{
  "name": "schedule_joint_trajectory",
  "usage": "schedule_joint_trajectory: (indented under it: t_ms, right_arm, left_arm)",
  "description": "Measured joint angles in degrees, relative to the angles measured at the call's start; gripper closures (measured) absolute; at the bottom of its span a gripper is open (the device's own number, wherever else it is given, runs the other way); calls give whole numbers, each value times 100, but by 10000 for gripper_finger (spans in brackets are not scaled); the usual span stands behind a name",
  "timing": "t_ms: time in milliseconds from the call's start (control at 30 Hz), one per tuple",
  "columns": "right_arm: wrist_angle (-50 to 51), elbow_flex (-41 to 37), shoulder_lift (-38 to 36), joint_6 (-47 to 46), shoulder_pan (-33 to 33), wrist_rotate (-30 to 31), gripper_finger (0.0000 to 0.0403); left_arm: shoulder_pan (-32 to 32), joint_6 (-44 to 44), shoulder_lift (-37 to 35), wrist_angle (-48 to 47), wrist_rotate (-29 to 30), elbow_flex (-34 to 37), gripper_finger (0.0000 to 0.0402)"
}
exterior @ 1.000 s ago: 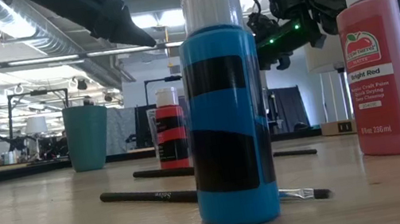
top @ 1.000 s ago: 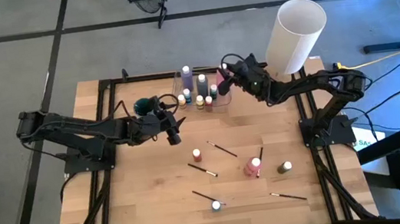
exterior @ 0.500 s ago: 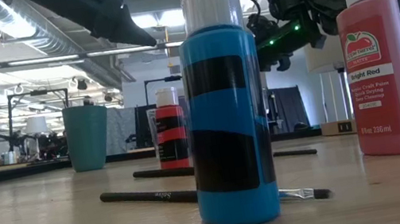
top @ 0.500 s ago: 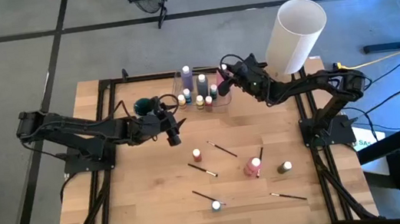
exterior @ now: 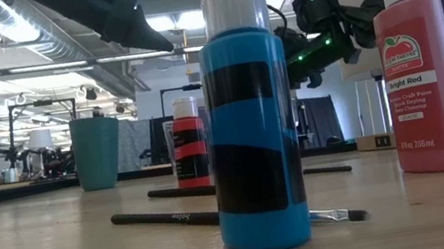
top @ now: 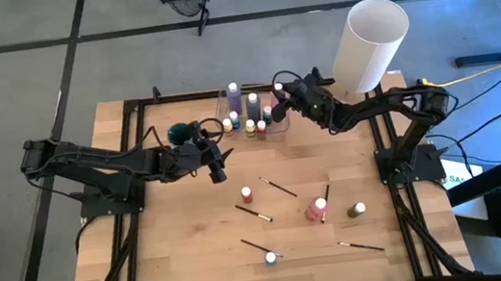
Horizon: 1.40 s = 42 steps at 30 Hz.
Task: Pick & Place Paint Supplies
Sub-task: Put the pink paint bottle into the transparent bin, then put the silver paint brush into the green cup
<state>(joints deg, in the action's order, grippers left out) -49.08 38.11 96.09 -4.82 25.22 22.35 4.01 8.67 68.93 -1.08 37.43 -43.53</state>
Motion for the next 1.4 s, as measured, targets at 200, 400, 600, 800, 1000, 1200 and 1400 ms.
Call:
schedule_joint_trajectory:
  t_ms: [200, 400, 600, 800, 1000, 1200, 1400]
  right_arm:
    - [66, 0, 0, -53, 18, -55, 277]
    - [157, 0, 0, -76, 18, -55, 274]
    - [108, 7, 0, -188, 18, -56, 247]
    - [153, 7, 0, -206, 18, -55, 231]
    - [-191, 7, 0, -54, 18, -55, 228]
    - [-527, 4, 0, 317, -76, -122, 228]
    - [-489, 4, -377, 558, -346, -128, 228]
  left_arm:
    - [0, 0, 0, 0, 0, 0, 151]
    - [0, -46, 0, -12, -2, 0, 151]
    - [0, -61, 0, -72, -2, 0, 151]
    - [0, -61, 0, -86, -25, 0, 151]
    - [2, -63, 0, -90, -155, 0, 151]
    - [2, -63, 0, -120, -155, 0, 151]
    - [22, -60, 0, -129, -153, 0, 151]
